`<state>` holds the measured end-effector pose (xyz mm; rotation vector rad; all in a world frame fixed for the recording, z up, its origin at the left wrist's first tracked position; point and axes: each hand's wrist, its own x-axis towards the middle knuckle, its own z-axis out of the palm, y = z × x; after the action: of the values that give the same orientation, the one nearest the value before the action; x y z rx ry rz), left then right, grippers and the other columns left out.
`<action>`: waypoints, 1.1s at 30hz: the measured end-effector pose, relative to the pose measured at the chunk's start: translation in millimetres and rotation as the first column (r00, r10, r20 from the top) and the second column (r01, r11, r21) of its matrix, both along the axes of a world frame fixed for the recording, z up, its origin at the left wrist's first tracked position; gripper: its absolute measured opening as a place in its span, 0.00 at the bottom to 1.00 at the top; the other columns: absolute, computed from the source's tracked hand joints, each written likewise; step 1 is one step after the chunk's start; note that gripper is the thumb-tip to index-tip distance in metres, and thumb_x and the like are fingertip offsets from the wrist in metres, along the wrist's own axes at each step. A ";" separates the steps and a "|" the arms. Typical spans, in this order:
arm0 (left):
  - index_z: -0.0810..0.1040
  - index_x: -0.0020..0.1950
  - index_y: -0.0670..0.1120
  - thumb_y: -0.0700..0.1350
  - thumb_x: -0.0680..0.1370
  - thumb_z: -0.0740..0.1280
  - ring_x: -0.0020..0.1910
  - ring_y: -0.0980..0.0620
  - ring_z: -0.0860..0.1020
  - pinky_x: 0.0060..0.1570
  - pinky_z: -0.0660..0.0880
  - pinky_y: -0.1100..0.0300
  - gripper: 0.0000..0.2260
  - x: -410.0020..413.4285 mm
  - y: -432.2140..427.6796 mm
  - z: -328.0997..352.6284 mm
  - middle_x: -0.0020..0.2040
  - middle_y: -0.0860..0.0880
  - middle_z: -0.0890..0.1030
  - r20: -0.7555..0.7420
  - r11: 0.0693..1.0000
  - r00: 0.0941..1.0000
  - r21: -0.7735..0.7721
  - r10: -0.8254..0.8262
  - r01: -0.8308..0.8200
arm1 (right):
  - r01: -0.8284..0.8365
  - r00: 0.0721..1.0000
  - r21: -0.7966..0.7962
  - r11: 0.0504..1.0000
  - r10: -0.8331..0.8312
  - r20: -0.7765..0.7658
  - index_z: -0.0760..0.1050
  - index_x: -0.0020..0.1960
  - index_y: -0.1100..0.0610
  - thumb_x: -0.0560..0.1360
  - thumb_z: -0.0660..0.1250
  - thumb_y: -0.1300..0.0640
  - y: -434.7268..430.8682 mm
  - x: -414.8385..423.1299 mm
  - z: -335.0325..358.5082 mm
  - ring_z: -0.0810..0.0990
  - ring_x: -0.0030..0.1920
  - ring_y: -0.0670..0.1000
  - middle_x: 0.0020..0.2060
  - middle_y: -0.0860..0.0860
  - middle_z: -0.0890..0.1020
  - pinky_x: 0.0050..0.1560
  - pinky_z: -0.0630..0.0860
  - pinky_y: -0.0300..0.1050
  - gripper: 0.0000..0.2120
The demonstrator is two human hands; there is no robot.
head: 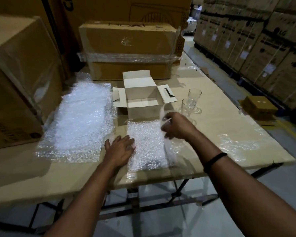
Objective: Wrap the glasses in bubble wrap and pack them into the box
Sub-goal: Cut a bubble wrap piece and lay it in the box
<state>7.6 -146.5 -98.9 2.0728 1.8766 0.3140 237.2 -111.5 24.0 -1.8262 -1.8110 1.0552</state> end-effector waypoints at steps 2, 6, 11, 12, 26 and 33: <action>0.68 0.74 0.56 0.59 0.82 0.52 0.77 0.50 0.57 0.73 0.43 0.42 0.22 -3.5 -0.9 -1.3 0.77 0.52 0.64 0.082 0.993 0.995 0.104 0.049 -0.058 | -0.082 0.992 -0.051 0.995 0.086 0.088 0.70 0.68 0.61 0.76 0.69 0.64 -0.2 -27.8 -8.4 0.84 0.37 0.51 0.53 0.62 0.82 0.30 0.78 0.40 0.22; 0.75 0.68 0.56 0.56 0.80 0.60 0.75 0.49 0.62 0.73 0.48 0.44 0.18 -11.7 -0.9 -1.3 0.75 0.51 0.68 0.025 0.985 0.998 0.159 0.065 -0.068 | -0.190 0.939 -0.115 0.975 0.215 0.268 0.72 0.65 0.65 0.78 0.67 0.58 -0.2 -61.9 -32.7 0.84 0.43 0.56 0.50 0.61 0.84 0.43 0.80 0.46 0.19; 0.73 0.69 0.59 0.56 0.80 0.60 0.76 0.49 0.59 0.73 0.48 0.40 0.17 -13.1 -0.3 -4.6 0.76 0.53 0.66 -0.010 0.996 0.999 0.084 0.033 -0.032 | -0.282 0.919 -0.206 0.937 0.325 0.222 0.75 0.54 0.66 0.83 0.55 0.48 -1.3 -62.8 -35.9 0.82 0.50 0.60 0.50 0.60 0.80 0.47 0.79 0.50 0.21; 0.73 0.69 0.59 0.55 0.81 0.59 0.76 0.49 0.59 0.73 0.48 0.40 0.17 -13.7 -0.6 -4.8 0.76 0.53 0.65 -0.021 0.996 0.999 0.084 0.029 -0.027 | -0.300 0.908 -0.149 0.942 0.330 0.259 0.75 0.54 0.64 0.83 0.55 0.51 -2.5 -59.0 -35.6 0.80 0.50 0.59 0.49 0.59 0.79 0.46 0.77 0.49 0.18; 0.74 0.68 0.60 0.49 0.80 0.60 0.74 0.49 0.61 0.70 0.49 0.45 0.17 -22.6 6.2 -8.5 0.74 0.54 0.68 -0.042 0.994 0.999 0.113 0.010 -0.005 | -0.652 0.694 0.104 0.752 0.535 0.483 0.61 0.77 0.53 0.80 0.54 0.48 -24.5 -11.4 -110.6 0.53 0.78 0.51 0.77 0.50 0.59 0.76 0.51 0.51 0.26; 0.69 0.71 0.63 0.48 0.78 0.61 0.75 0.48 0.58 0.70 0.50 0.46 0.21 -17.4 7.1 -4.0 0.76 0.51 0.64 -0.059 0.988 0.997 0.146 -0.043 0.051 | -0.678 0.687 0.108 0.727 0.576 0.443 0.60 0.77 0.51 0.80 0.58 0.42 -33.9 -11.4 -108.1 0.51 0.78 0.48 0.78 0.48 0.57 0.77 0.47 0.50 0.28</action>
<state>-9.9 -139.4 -102.8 2.2409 1.8847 0.3980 225.8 -145.4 -84.1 -1.3056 -2.8012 0.6027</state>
